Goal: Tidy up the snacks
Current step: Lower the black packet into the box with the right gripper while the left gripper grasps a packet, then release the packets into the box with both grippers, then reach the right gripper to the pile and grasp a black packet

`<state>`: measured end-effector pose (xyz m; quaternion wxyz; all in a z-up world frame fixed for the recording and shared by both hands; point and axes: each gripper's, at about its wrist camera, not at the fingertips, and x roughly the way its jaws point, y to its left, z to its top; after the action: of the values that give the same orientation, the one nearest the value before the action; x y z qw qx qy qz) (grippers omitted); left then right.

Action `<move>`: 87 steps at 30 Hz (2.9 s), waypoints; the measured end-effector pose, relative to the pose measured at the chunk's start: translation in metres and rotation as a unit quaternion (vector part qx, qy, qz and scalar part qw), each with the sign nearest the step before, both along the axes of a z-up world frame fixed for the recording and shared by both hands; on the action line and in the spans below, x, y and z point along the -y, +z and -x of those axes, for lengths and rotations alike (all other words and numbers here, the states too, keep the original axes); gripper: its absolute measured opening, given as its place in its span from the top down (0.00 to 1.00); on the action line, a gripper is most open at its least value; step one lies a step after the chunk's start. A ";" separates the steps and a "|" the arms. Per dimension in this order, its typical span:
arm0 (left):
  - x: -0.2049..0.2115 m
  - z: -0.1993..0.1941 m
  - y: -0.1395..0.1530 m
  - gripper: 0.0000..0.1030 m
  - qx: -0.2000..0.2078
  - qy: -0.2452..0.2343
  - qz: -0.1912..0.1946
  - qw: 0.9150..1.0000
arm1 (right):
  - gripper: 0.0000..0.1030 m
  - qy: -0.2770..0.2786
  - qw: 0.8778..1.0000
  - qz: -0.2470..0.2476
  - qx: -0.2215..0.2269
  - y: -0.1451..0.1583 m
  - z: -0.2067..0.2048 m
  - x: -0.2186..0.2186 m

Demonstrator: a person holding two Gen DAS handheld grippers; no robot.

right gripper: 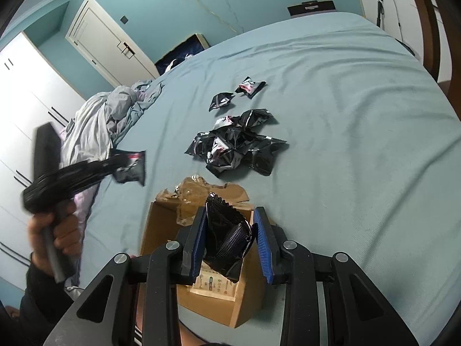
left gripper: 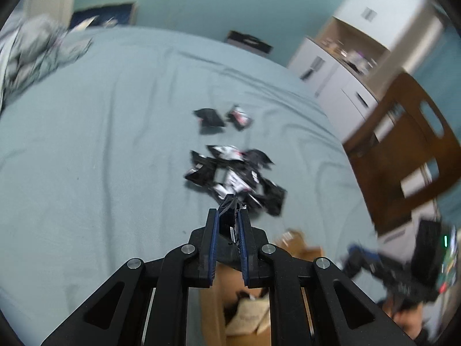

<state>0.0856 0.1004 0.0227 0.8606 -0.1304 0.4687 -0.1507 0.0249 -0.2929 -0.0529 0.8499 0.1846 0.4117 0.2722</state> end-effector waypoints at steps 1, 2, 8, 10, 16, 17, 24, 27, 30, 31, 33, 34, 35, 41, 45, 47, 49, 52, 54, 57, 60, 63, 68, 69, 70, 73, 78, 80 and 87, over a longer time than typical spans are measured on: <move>0.008 0.009 0.002 0.88 0.004 -0.014 -0.011 1.000 | 0.70 0.002 1.000 0.003 0.001 0.000 0.000 -0.002; 0.018 0.020 0.003 0.88 0.007 -0.033 -0.020 0.999 | 0.70 0.005 1.000 0.008 0.003 0.000 0.002 -0.005; 0.076 0.065 -0.008 0.88 0.015 -0.118 -0.091 0.989 | 0.70 0.012 1.000 0.022 0.015 0.003 0.009 -0.010; 0.087 0.072 -0.013 0.87 0.017 -0.130 -0.100 0.986 | 0.70 0.013 0.999 0.026 0.014 0.002 0.011 -0.011; 0.088 0.070 -0.022 0.67 0.025 -0.107 -0.121 0.987 | 0.70 0.017 0.999 0.046 0.017 0.003 0.016 -0.018; 0.085 0.070 -0.023 0.60 0.025 -0.100 -0.121 0.987 | 0.70 0.018 0.998 0.048 0.022 0.005 0.018 -0.019; 0.055 0.065 -0.020 0.31 0.045 -0.018 -0.140 0.989 | 0.70 0.027 0.997 0.056 0.045 0.009 0.029 -0.023; 0.047 0.063 -0.018 0.30 0.048 0.000 -0.148 0.988 | 0.68 0.042 0.997 0.058 0.040 0.006 0.028 -0.026; 0.041 0.060 -0.019 0.28 0.043 0.012 -0.143 0.989 | 0.68 0.063 0.995 0.065 0.037 0.005 0.028 -0.035; 0.041 0.058 -0.020 0.28 0.040 0.014 -0.143 0.989 | 0.68 0.067 0.995 0.069 0.038 0.006 0.028 -0.037; 0.040 0.058 -0.020 0.28 0.038 0.018 -0.147 0.988 | 0.63 0.075 0.994 0.074 0.038 0.006 0.028 -0.042; 0.040 0.057 -0.021 0.28 0.035 0.020 -0.150 0.988 | 0.60 0.077 0.994 0.076 0.034 0.006 0.027 -0.044; 0.040 0.056 -0.022 0.28 0.033 0.020 -0.150 0.988 | 0.52 0.077 0.993 0.082 0.028 0.005 0.026 -0.046; 0.040 0.055 -0.023 0.28 0.027 0.018 -0.146 0.989 | 0.31 0.062 0.991 0.111 0.043 0.013 0.031 -0.057; 0.043 0.054 -0.024 0.28 0.023 0.013 -0.149 0.988 | 0.29 0.050 0.991 0.105 0.062 0.018 0.037 -0.055; 0.044 0.054 -0.024 0.28 0.020 0.011 -0.147 0.989 | 0.29 0.041 0.992 0.101 0.060 0.017 0.036 -0.052; 0.045 0.053 -0.025 0.28 0.019 0.010 -0.148 0.989 | 0.29 0.029 0.993 0.094 0.057 0.017 0.036 -0.046; 0.047 0.052 -0.024 0.28 0.023 0.011 -0.163 0.986 | 0.29 0.009 0.995 0.085 0.050 0.017 0.032 -0.037; 0.048 0.051 -0.023 0.27 0.025 0.013 -0.169 0.985 | 0.29 -0.003 0.996 0.080 0.041 0.016 0.029 -0.032; 0.046 0.048 -0.023 0.24 0.021 0.017 -0.166 0.986 | 0.29 -0.015 0.996 0.078 0.031 0.017 0.021 -0.025; 0.043 0.045 -0.026 0.24 0.013 0.020 -0.160 0.987 | 0.29 -0.020 0.996 0.086 0.031 0.022 0.009 -0.021; 0.041 0.040 -0.029 0.24 0.008 0.025 -0.162 0.986 | 0.29 -0.020 0.996 0.085 0.018 0.025 -0.008 -0.016; 0.037 0.024 -0.036 0.23 -0.005 0.033 -0.156 0.987 | 0.29 -0.020 0.998 0.061 -0.018 0.019 -0.044 -0.007; 0.036 0.021 -0.036 0.23 -0.008 0.034 -0.153 0.988 | 0.29 -0.022 0.997 0.064 -0.025 0.016 -0.052 -0.007; 0.035 0.017 -0.037 0.23 -0.012 0.033 -0.151 0.988 | 0.29 -0.022 0.997 0.067 -0.032 0.013 -0.061 -0.008; 0.029 0.009 -0.039 0.23 -0.018 0.042 -0.146 0.988 | 0.29 -0.013 0.994 0.086 -0.060 -0.001 -0.095 -0.019; 0.017 -0.005 -0.048 0.23 -0.034 0.054 -0.144 0.988 | 0.29 0.013 0.990 0.095 -0.099 -0.027 -0.149 -0.042; 0.013 -0.011 -0.050 0.23 -0.039 0.059 -0.141 0.987 | 0.29 0.033 0.987 0.099 -0.122 -0.043 -0.168 -0.054; 0.008 -0.019 -0.054 0.23 -0.045 0.068 -0.142 0.987 | 0.29 0.055 0.986 0.116 -0.110 -0.058 -0.204 -0.073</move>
<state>0.1043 0.0927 -0.0311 0.8569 -0.0450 0.5132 -0.0183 0.2292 -0.2197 -0.1114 0.7986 0.0904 0.5413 0.2470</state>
